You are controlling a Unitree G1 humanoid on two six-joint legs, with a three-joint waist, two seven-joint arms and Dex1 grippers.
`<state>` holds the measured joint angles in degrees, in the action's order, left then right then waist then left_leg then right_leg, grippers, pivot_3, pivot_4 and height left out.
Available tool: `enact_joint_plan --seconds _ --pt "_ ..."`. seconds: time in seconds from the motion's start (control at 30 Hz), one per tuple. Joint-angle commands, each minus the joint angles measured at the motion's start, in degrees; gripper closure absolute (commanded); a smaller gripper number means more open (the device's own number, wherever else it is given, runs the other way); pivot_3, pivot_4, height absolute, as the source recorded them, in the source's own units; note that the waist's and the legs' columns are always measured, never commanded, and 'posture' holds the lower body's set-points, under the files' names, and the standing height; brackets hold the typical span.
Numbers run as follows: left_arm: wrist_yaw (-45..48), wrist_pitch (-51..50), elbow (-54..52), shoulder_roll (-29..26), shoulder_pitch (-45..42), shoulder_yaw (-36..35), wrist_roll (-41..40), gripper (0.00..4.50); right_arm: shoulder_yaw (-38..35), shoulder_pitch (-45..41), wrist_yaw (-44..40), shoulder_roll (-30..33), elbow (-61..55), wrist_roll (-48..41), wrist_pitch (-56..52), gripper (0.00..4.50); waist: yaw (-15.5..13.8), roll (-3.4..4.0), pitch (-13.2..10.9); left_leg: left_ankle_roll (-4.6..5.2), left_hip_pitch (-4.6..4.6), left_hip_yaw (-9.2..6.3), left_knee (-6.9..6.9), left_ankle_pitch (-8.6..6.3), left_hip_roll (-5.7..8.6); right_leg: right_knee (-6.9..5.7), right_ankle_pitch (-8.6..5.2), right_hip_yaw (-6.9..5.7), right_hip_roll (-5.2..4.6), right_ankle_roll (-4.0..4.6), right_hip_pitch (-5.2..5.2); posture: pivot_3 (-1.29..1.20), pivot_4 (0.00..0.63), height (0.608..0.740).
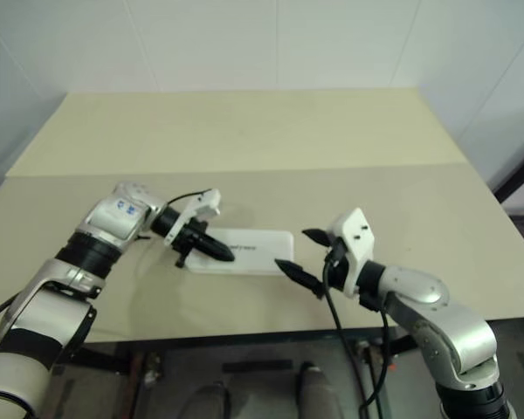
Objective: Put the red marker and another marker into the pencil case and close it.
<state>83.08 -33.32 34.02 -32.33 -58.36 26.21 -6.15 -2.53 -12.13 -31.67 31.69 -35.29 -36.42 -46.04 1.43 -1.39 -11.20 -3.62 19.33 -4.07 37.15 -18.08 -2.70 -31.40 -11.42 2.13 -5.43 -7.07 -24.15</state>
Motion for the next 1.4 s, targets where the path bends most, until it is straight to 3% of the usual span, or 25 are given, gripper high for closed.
enact_joint_plan --seconds 0.03,0.1,0.13,0.17,0.2,0.23,0.27,0.3,0.33,0.4,0.43,0.7,1.13,1.2,1.4 --pt "-4.5 3.8 7.4 0.8 1.6 4.9 8.5 4.48 -0.2 0.0 0.4 -0.4 -1.1 -0.1 1.5 0.0 0.2 0.22 0.1 0.01 -0.08 -0.01 -0.03 -0.01 -0.02 0.24 0.02 -0.04 0.0 -0.15 0.23 0.0 0.15 0.74" --pt "-4.5 5.2 9.0 1.2 1.3 5.1 9.4 4.48 -0.2 -0.1 0.3 -0.4 -0.9 0.0 1.5 0.0 0.7 1.25 0.6 0.16 -0.12 -0.13 -0.17 -0.04 -0.46 2.16 0.99 -0.43 0.34 -0.36 1.13 0.0 0.15 0.74" --pt "-4.7 5.9 9.8 1.4 1.3 5.3 10.0 4.48 -0.2 -0.1 0.3 -0.4 -0.9 0.1 1.5 0.0 0.7 2.7 1.3 0.12 0.12 -0.24 -0.18 -0.06 -1.05 3.81 1.92 -0.59 0.9 -0.44 1.78 0.0 0.15 0.74" --pt "-4.9 6.5 10.5 1.5 1.3 5.4 10.5 4.48 -0.3 -0.1 0.3 -0.5 -0.8 0.1 1.5 0.0 0.3 2.56 1.6 0.13 1.0 -0.57 -0.5 -0.05 -2.14 5.48 3.32 -1.36 1.35 -0.04 2.66 0.0 0.15 0.74" --pt "-5.4 7.4 11.5 1.7 1.1 5.6 11.2 4.48 -0.3 -0.2 0.2 -0.5 -0.7 0.2 1.5 0.0 -0.1 2.12 1.6 0.25 1.29 0.44 -0.93 0.04 -3.46 1.01 1.19 -3.08 0.56 1.53 2.24 0.0 0.15 0.74" --pt "-6.1 8.1 12.6 2.0 0.9 5.6 11.8 4.48 -0.4 -0.4 0.1 -0.4 -0.6 0.3 1.5 0.0 0.1 0.35 1.5 1.01 1.07 2.14 -1.09 0.48 -4.17 -4.98 -2.95 -3.11 -0.09 2.98 1.81 0.0 0.15 0.74" --pt "-6.6 8.6 13.4 2.3 0.8 5.6 12.1 4.48 -0.5 -0.5 0.1 -0.3 -0.6 0.3 1.5 0.0 -0.5 -0.25 1.3 1.4 0.14 3.67 -1.04 0.75 -3.25 -5.62 -6.58 -1.41 -0.39 1.94 1.89 0.0 0.15 0.74" --pt "-6.6 9.2 13.8 2.5 0.5 5.1 12.0 4.48 -0.6 -0.7 0.0 -0.2 -0.4 0.3 1.5 0.0 -0.9 -0.04 1.4 1.27 -0.12 3.81 -0.87 1.08 -2.72 -5.83 -7.94 -0.61 -0.01 -0.43 2.08 0.0 0.15 0.74" --pt "-6.5 8.7 14.0 2.9 0.0 4.3 11.4 4.48 -0.7 -0.8 -0.1 0.0 -0.3 0.3 1.5 0.0 -0.9 0.31 1.5 1.03 -0.22 3.72 -1.18 1.26 -2.67 -5.53 -7.84 -0.47 0.22 -0.24 2.31 0.0 0.15 0.74" --pt "-6.6 7.8 14.4 3.4 -0.9 3.0 10.5 4.48 -0.9 -0.9 -0.2 0.2 -0.2 0.2 1.5 0.0 -0.8 0.68 1.7 -0.59 -0.42 3.67 -1.27 1.33 -2.36 -4.66 -7.28 -0.28 0.83 -0.02 2.65 0.0 0.15 0.74" --pt "-6.4 8.1 14.5 3.5 -1.1 2.6 10.3 4.48 -0.9 -1.0 -0.3 0.3 -0.1 0.2 1.5 0.0 -0.5 0.71 1.7 -0.81 -0.32 3.61 -1.22 1.25 -2.33 -4.46 -7.08 -0.18 0.9 -0.03 2.65 0.0 0.15 0.74" --pt "-7.9 7.0 11.8 5.0 -0.7 -6.2 6.1 4.48 -1.2 -1.6 -0.9 1.2 0.5 0.1 1.5 0.0 0.0 0.11 1.6 -0.7 0.69 3.83 -0.71 1.26 -1.94 -2.62 -5.51 0.49 0.89 0.38 2.42 0.0 0.15 0.74" --pt "-11.4 -0.2 -6.1 4.7 4.5 -18.5 -2.5 4.48 -1.1 -2.2 -1.8 1.9 1.4 0.1 1.8 0.0 -1.0 -0.02 1.1 -0.37 2.14 3.83 -0.73 1.46 -1.94 -3.17 -5.27 0.64 1.03 0.22 0.66 0.0 0.15 0.74" --pt "-13.7 1.6 -8.6 5.8 5.3 -21.4 -4.6 4.48 -1.0 -2.2 -1.9 1.9 1.4 0.2 1.8 0.0 -1.3 0.01 0.8 -0.38 2.21 3.83 -0.75 1.46 -1.95 -3.39 -4.87 0.66 1.08 -0.68 0.46 0.0 0.15 0.74" --pt "-18.6 0.2 -15.6 7.2 8.1 -26.0 -9.2 4.48 -0.7 -2.4 -2.1 1.8 1.8 0.3 1.8 0.0 -1.4 0.0 0.7 -0.35 2.26 3.84 -1.04 1.43 -1.96 -3.24 -5.04 0.67 1.13 -0.79 0.35 0.0 0.15 0.74"
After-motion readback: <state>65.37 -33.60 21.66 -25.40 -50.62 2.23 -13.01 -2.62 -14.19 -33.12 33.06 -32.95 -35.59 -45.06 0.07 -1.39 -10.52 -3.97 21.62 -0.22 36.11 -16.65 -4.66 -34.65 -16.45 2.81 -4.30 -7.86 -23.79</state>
